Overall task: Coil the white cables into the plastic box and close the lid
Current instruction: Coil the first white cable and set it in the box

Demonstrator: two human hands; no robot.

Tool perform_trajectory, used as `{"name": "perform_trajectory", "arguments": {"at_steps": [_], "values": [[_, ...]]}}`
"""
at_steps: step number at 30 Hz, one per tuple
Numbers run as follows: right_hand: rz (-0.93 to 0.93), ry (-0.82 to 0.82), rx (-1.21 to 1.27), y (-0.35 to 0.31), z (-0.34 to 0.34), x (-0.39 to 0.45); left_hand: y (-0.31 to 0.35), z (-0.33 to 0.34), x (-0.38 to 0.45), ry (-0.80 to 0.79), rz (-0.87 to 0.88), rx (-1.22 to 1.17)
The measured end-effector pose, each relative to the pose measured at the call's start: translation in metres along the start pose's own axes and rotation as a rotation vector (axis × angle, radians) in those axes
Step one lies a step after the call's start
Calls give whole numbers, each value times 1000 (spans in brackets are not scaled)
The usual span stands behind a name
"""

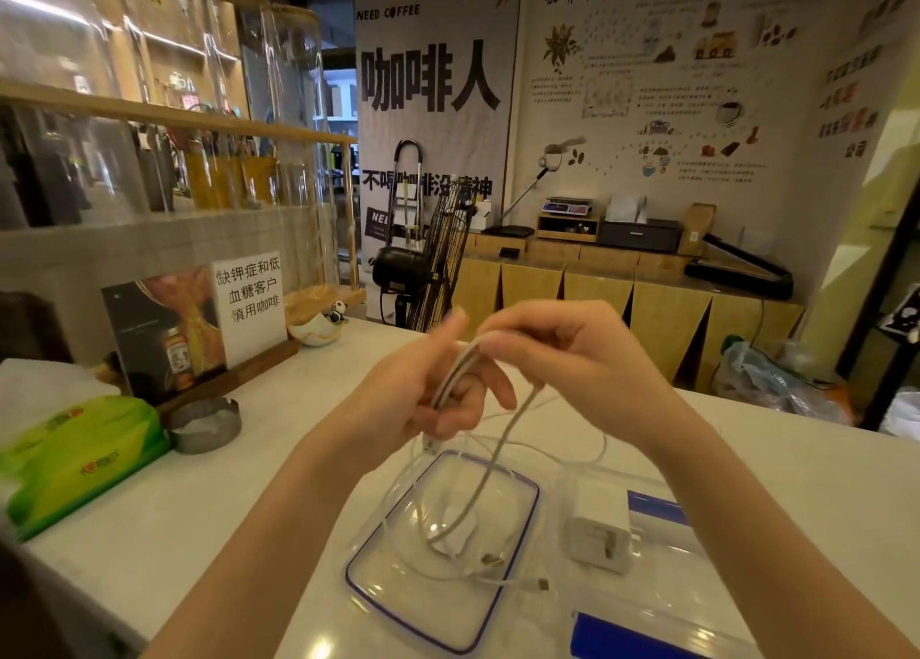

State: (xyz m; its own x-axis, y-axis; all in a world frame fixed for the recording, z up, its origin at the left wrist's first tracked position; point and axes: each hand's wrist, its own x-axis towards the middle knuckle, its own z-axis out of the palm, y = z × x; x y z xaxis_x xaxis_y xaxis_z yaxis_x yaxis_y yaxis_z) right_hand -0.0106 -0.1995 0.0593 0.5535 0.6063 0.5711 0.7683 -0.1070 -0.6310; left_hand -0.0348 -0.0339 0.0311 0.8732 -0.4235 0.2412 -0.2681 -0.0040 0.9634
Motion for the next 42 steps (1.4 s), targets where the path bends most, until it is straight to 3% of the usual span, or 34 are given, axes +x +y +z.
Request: {"name": "perform_trajectory", "arguments": {"at_steps": [5,10,13,16,19,24,27,30,35,37,40,42], "values": [[-6,152,170,11,3,9,10,-3,-5,-183,-39,-330],[237,83,603,25,34,-3,10,-2,-4,-414,141,-764],[441,16,828,21,59,-18,6,-4,3,-364,207,-879],[556,-121,872,15,69,-33,3,-7,9,-28,235,-683],[592,-250,711,9,72,-44,-5,-13,14,259,236,-398],[527,-293,293,1,53,-46,-29,-11,14,338,172,289],[397,-211,62,-2,35,-39,-34,-5,6,255,62,505],[305,-104,-22,-2,17,-28,-27,1,-4,119,-46,421],[176,2,132,4,-3,-14,-11,9,-16,-43,-73,265],[153,25,254,10,1,-14,-5,5,-22,-209,-36,137],[172,62,526,20,20,-17,0,0,-25,-477,123,-132],[203,60,641,24,34,-20,1,3,-19,-543,251,-341]]}}
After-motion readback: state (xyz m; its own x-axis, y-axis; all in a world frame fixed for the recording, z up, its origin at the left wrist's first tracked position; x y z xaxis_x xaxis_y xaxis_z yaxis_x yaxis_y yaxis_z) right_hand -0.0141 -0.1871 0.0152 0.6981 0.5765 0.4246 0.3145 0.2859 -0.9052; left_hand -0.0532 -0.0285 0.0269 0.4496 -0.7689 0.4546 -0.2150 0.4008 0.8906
